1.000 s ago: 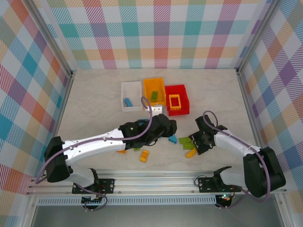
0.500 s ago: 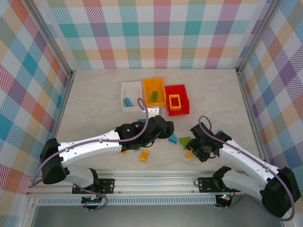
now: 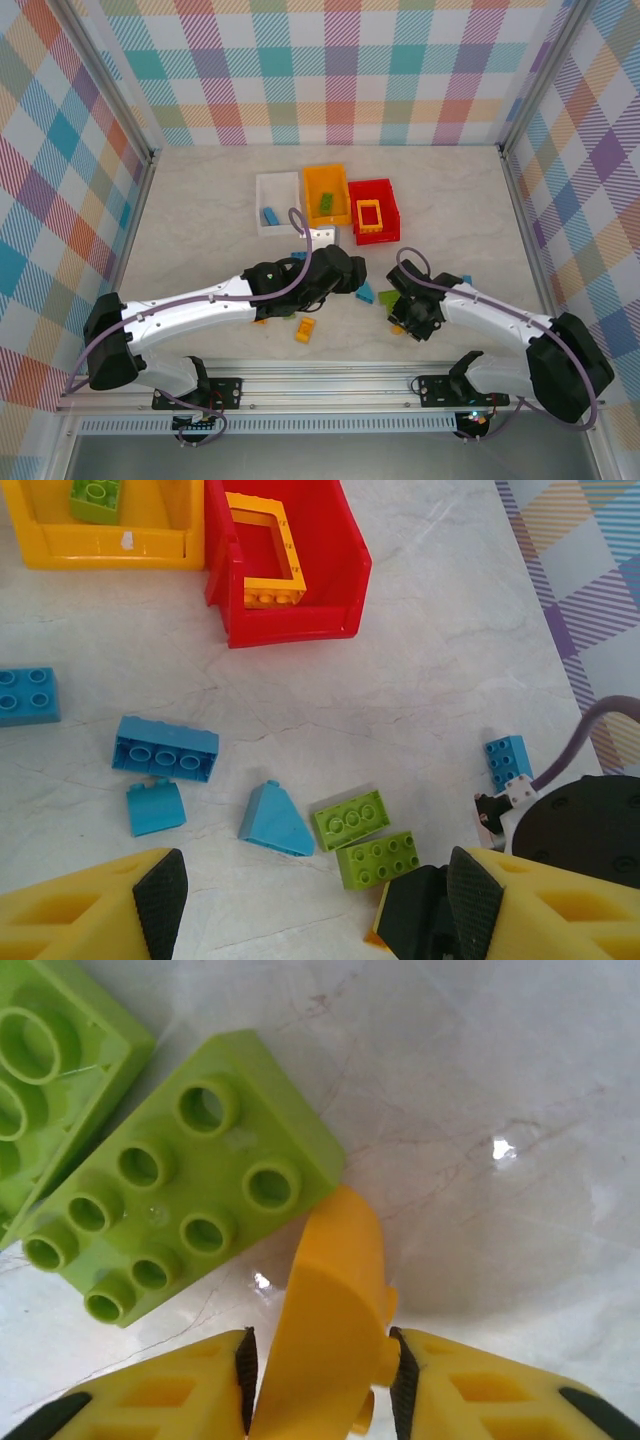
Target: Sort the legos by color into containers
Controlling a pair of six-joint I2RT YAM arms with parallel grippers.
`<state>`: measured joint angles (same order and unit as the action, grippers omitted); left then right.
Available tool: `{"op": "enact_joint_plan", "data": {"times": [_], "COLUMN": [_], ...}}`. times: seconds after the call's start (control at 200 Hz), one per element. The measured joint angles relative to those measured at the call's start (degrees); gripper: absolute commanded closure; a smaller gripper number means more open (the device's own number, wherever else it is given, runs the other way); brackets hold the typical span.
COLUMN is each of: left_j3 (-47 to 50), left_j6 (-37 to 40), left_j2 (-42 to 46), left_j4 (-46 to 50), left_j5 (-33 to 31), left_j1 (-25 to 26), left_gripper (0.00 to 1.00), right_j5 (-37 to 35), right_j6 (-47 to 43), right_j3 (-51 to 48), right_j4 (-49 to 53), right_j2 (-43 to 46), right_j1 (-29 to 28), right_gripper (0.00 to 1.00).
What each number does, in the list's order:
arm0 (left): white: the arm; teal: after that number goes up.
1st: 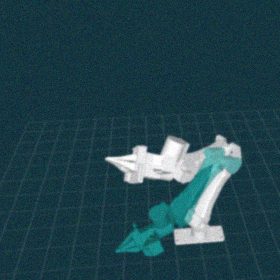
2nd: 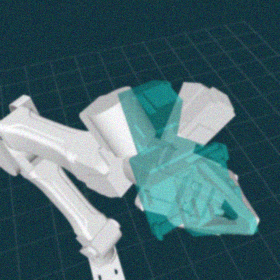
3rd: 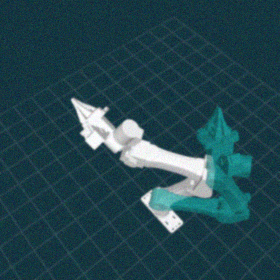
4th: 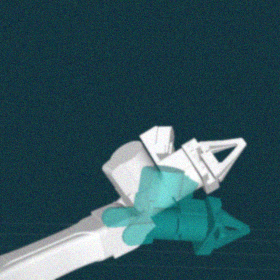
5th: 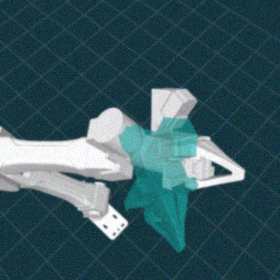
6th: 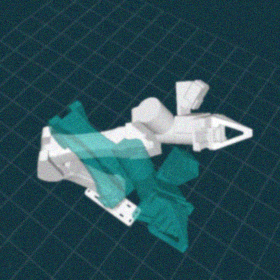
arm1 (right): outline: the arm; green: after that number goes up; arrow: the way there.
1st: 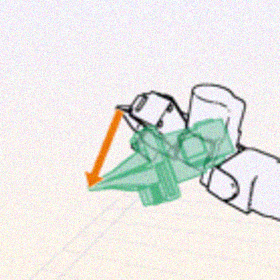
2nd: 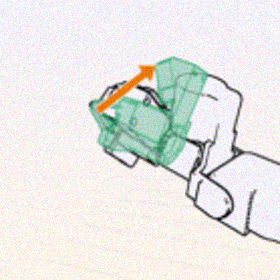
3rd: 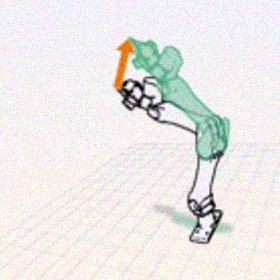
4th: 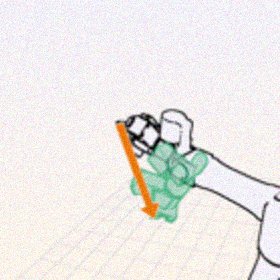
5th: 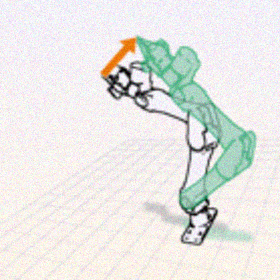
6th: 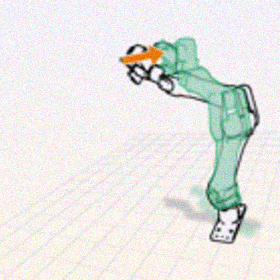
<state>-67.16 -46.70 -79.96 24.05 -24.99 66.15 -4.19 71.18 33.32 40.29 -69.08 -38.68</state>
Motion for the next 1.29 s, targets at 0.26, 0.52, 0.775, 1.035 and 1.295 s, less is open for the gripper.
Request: {"op": "enact_joint_plan", "data": {"times": [0.26, 0.52, 0.775, 1.035, 1.295], "left_j3": [0.11, -2.49, -3.13, -3.17, -3.17], "left_j6": [0.02, 1.14, 1.14, 1.09, 0.63], "left_j2": [2.54, 4.44, 4.61, 4.96, 5.77], "left_j4": [1.42, 3.04, 3.41, 4.5, 6.95], "left_j5": [-0.11, 0.48, 1.9, 2.64, 2.54], "left_j1": [0.0, -2.27, -6.23, -6.29, -6.29], "left_gripper": [0.28, 0.27, 0.27, 0.27, 0.27], "right_j5": [-5.95, -6.73, -1.05, -0.66, -1.38], "right_j6": [-3.26, -21.49, -37.38, -43.67, -45.16], "right_j3": [4.04, 29.22, 55.67, 67.84, 68.35], "right_j4": [6.12, 5.18, 0.57, 2.64, 4.22], "right_j2": [6.38, -6.4, -37.03, -51.06, -51.52], "right_j1": [-0.96, 4.13, 13.31, 15.32, 15.3], "right_gripper": [0.89, 0.87, 0.89, 0.8, 0.58]}}
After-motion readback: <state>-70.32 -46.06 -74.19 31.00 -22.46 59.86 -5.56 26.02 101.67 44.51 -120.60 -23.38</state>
